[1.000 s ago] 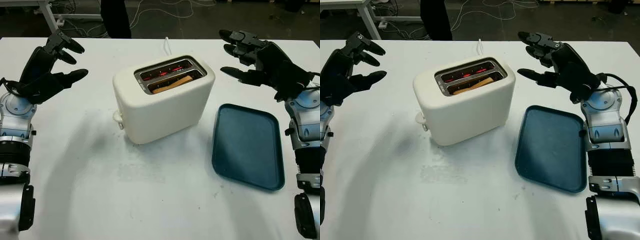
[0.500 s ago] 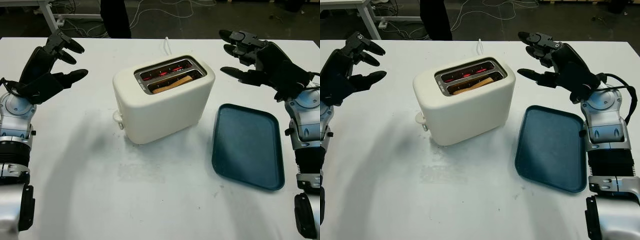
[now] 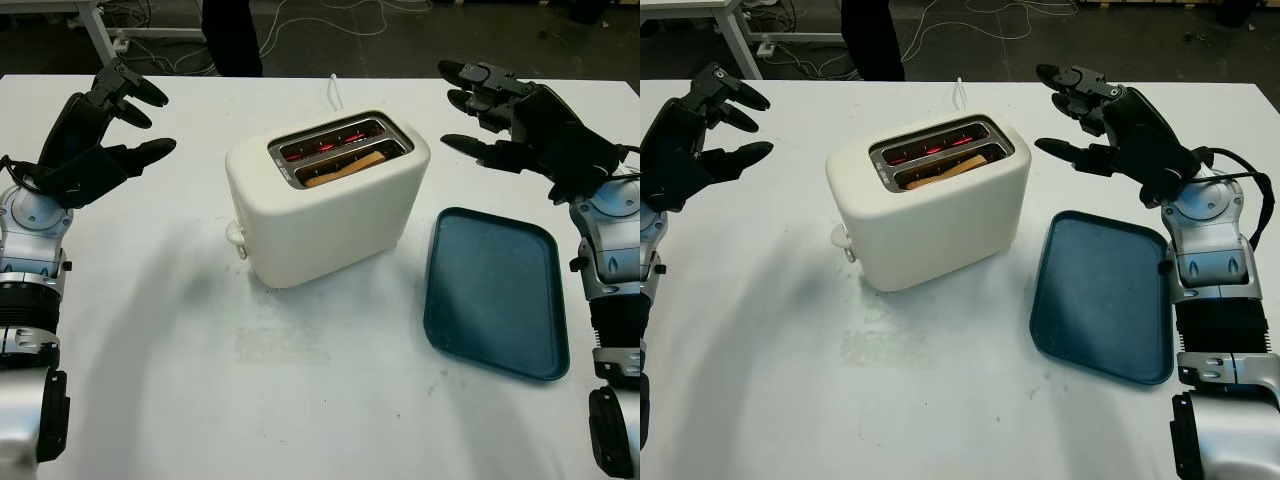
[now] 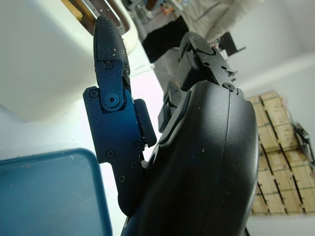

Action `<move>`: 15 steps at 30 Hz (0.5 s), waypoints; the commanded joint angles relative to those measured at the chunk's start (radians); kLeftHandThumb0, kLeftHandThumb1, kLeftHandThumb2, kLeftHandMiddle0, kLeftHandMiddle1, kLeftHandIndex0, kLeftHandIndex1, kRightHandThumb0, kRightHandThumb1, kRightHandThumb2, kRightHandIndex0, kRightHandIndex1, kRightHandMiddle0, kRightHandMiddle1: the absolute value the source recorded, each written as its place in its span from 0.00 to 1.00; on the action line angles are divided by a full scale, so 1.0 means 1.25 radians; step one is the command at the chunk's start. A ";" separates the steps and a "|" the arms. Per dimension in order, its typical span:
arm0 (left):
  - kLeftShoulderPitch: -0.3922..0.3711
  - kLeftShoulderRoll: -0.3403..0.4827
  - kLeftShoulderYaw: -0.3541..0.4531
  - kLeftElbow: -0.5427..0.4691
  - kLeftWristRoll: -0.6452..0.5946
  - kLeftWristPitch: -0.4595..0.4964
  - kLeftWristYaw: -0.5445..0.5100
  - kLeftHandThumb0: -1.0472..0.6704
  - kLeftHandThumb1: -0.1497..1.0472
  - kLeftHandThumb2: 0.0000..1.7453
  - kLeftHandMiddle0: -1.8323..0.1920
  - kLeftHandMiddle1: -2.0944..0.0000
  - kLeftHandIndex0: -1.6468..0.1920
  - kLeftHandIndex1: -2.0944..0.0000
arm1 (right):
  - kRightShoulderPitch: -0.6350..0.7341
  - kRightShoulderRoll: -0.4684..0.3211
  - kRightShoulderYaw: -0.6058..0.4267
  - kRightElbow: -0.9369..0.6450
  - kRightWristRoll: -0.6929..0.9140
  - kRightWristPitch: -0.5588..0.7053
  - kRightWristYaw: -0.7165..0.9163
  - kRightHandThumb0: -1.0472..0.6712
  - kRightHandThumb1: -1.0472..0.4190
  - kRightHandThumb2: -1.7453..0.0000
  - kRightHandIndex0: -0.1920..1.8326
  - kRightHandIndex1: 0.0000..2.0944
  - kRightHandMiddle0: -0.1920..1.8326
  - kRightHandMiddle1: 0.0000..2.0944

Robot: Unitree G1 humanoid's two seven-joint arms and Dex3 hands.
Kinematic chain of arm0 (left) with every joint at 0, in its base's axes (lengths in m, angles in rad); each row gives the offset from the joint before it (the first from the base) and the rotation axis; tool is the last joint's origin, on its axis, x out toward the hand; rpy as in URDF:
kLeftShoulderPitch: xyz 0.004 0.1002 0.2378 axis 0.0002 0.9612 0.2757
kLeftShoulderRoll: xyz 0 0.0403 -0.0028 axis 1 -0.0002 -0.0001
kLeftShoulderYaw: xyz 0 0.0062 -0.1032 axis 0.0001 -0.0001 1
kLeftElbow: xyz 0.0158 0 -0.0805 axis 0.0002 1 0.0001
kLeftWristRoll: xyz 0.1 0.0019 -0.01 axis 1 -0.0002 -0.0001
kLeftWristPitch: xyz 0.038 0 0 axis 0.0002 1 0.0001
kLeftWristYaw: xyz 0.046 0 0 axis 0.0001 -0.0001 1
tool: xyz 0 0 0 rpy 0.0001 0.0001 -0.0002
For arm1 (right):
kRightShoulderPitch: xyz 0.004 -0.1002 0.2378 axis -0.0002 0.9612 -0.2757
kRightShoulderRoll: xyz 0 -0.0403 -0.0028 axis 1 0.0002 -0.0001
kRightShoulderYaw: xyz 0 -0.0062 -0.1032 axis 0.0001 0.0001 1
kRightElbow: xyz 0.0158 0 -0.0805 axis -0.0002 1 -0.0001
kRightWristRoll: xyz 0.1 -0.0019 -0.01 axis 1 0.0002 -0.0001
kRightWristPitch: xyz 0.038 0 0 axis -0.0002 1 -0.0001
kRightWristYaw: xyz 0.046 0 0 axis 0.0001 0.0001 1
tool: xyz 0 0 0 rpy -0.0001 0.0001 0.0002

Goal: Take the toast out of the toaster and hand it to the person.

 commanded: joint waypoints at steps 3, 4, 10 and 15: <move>0.010 0.013 0.001 -0.005 0.008 -0.006 0.006 0.00 0.89 0.21 0.91 0.21 0.90 0.27 | 0.008 0.003 -0.002 -0.018 0.005 0.010 -0.003 0.22 0.09 0.87 0.20 0.00 0.21 0.00; 0.010 0.013 0.000 -0.003 0.009 -0.008 0.006 0.00 0.89 0.21 0.91 0.21 0.90 0.27 | 0.008 0.004 -0.002 -0.020 0.007 0.018 -0.003 0.22 0.09 0.87 0.20 0.00 0.21 0.00; 0.003 0.007 0.002 0.015 -0.004 -0.015 -0.008 0.00 0.89 0.19 0.91 0.22 0.90 0.27 | 0.006 0.000 -0.002 -0.007 0.002 0.004 -0.003 0.23 0.09 0.88 0.20 0.00 0.21 0.00; 0.006 0.006 0.004 0.006 -0.004 -0.010 -0.002 0.00 0.89 0.20 0.91 0.22 0.90 0.27 | 0.005 0.005 -0.004 -0.012 0.006 0.007 -0.005 0.22 0.09 0.88 0.20 0.00 0.21 0.00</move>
